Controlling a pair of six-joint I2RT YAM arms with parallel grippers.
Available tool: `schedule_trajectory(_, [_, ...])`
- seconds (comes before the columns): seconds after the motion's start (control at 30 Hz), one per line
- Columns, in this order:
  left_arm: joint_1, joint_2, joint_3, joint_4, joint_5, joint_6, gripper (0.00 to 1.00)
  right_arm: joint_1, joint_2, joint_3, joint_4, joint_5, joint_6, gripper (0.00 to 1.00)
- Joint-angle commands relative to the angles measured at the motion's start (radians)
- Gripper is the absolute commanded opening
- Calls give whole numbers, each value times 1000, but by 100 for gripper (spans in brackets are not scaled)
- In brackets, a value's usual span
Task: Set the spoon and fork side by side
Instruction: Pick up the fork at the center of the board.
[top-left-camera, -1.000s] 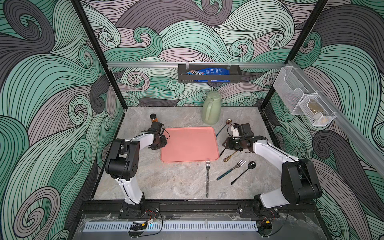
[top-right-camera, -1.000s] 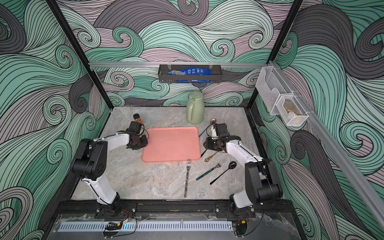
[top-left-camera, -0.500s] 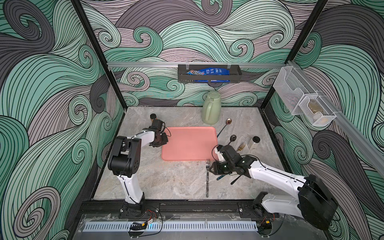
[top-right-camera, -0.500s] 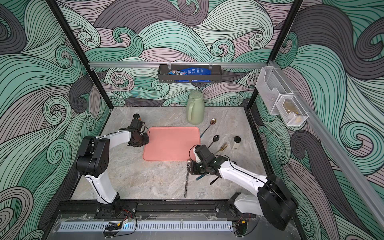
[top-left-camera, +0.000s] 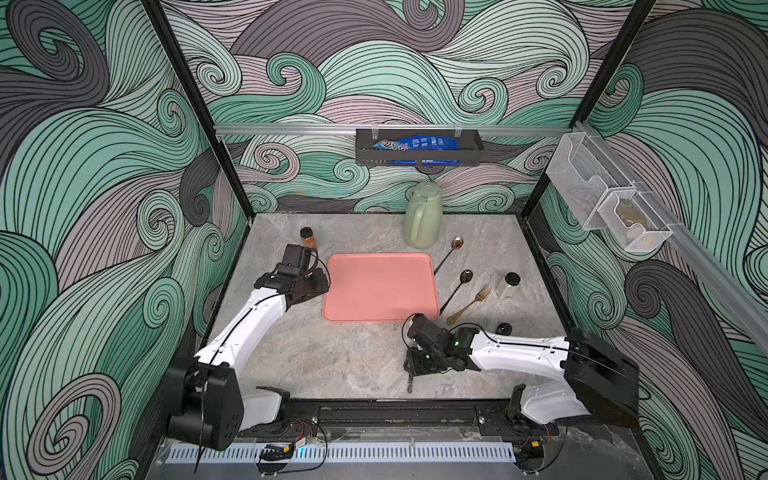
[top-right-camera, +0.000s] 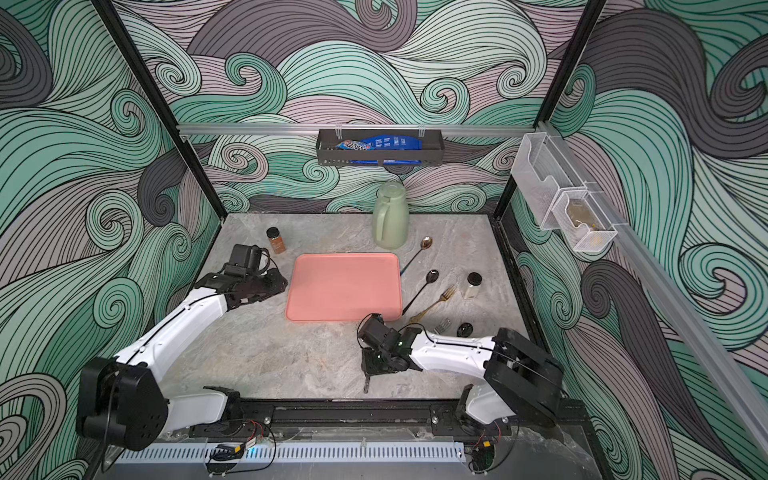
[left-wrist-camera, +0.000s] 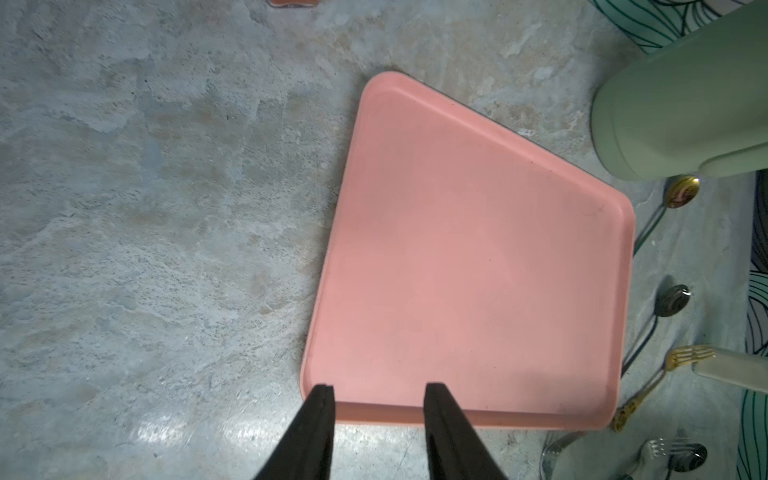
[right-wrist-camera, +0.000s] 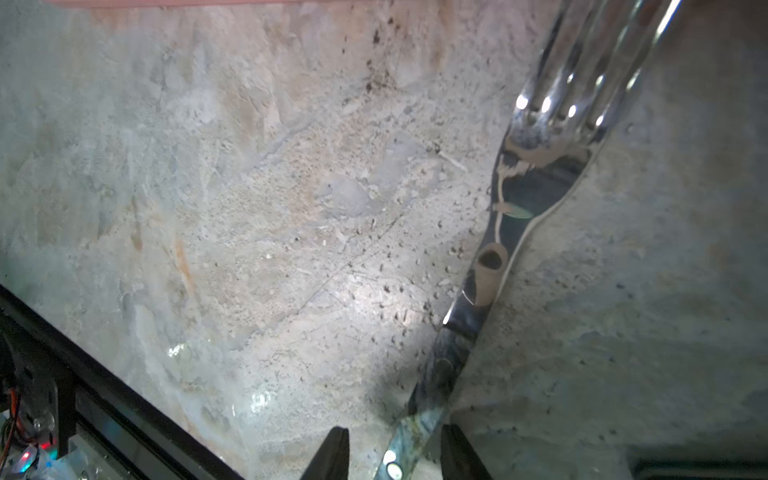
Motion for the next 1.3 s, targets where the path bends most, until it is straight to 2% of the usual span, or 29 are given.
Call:
schedule_trajectory(0.0, [-5,-63,26,-66,53,-6,41,22,46,35,-71,89,29,36])
schedule_trajectory(0.3, [-5,-205,36,-84,40,8,44,78,193,161,-243,200,67,30])
schedule_trajectory(0.43, [-3,-204,27,-81,51,8,44,93,226,182,-291,219,85,21])
schedule_trajectory(0.57, [-3,-204,22,-77,58,6,44,111,210,175,-308,222,108,11])
schedule_trajectory(0.83, [-3,-222,21,-77,66,11,44,125,94,203,-359,231,123,10])
schedule_trajectory(1.03, [-2,-240,37,-109,44,18,44,97,48,367,-414,268,60,7])
schedule_trajectory(1.27, [3,-277,38,-147,25,41,44,-56,201,665,-403,268,-108,7])
